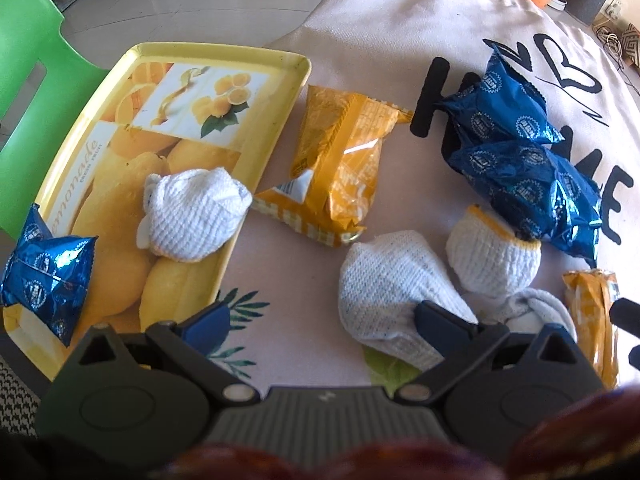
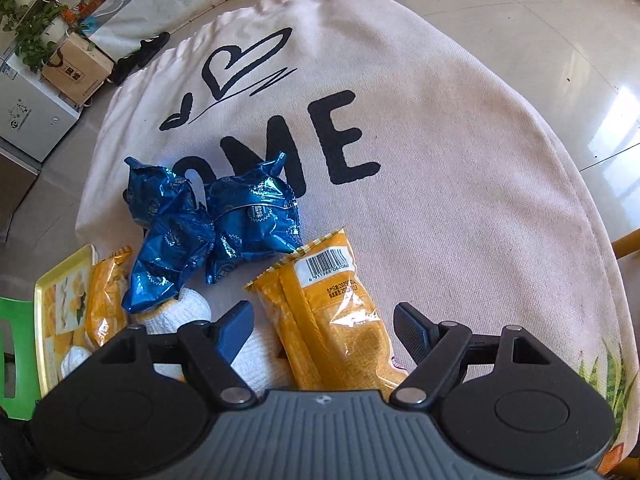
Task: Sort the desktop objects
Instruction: 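Close right tool on yellow barcode snack bag while left tool closes on white glove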
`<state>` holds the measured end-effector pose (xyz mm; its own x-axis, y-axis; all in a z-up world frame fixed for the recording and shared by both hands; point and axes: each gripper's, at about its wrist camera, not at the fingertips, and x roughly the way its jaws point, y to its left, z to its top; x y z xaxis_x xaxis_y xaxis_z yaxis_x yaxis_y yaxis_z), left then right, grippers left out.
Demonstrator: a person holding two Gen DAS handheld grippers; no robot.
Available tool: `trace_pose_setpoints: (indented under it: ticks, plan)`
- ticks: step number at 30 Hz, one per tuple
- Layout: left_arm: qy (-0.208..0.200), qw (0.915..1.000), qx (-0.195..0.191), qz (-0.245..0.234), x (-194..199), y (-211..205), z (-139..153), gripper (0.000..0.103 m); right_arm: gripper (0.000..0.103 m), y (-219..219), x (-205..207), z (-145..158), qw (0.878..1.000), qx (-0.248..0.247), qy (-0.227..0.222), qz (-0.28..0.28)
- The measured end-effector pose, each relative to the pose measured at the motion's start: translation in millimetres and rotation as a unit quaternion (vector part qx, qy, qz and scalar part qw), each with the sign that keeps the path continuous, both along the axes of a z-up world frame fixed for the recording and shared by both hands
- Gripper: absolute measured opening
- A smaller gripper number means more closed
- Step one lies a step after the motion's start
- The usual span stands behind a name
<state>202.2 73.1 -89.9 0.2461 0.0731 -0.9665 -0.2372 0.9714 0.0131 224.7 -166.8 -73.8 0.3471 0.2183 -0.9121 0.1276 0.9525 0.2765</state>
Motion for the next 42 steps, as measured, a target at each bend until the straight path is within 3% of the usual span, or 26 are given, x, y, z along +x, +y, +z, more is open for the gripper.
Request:
trace_pose_setpoints:
  ticks: [6, 11, 16, 23, 31, 37, 42]
  plan:
    - [0.024, 0.9997, 0.009, 0.007, -6, 13, 0, 0.102, 0.078, -2, 0, -10, 1.0, -0.011, 0.015, -0.012]
    - [-0.035, 0.9983, -0.041, 0.021, -4, 15, 15, 0.102, 0.078, 3, 0, -16, 1.0, -0.01, 0.021, -0.012]
    - [-0.02, 0.9966, -0.073, 0.032, 3, 7, 4, 0.102, 0.078, 9, -1, -22, 1.0, -0.016, 0.025, -0.005]
    - [0.001, 0.9969, -0.066, 0.042, 1, 5, -12, 0.103, 0.075, 10, -2, -29, 0.999, -0.02, 0.031, 0.002]
    - [0.018, 0.9996, -0.016, 0.014, -7, 6, 1, 0.103, 0.069, -2, -3, -25, 0.998, -0.037, 0.028, -0.032]
    - [0.0, 0.995, -0.091, 0.042, 1, 11, -3, 0.102, 0.071, 2, -2, -27, 0.999, -0.03, 0.034, -0.031]
    - [-0.002, 0.9947, -0.086, 0.056, 3, 5, -13, 0.102, 0.073, 3, -4, -30, 0.998, -0.027, 0.037, -0.034]
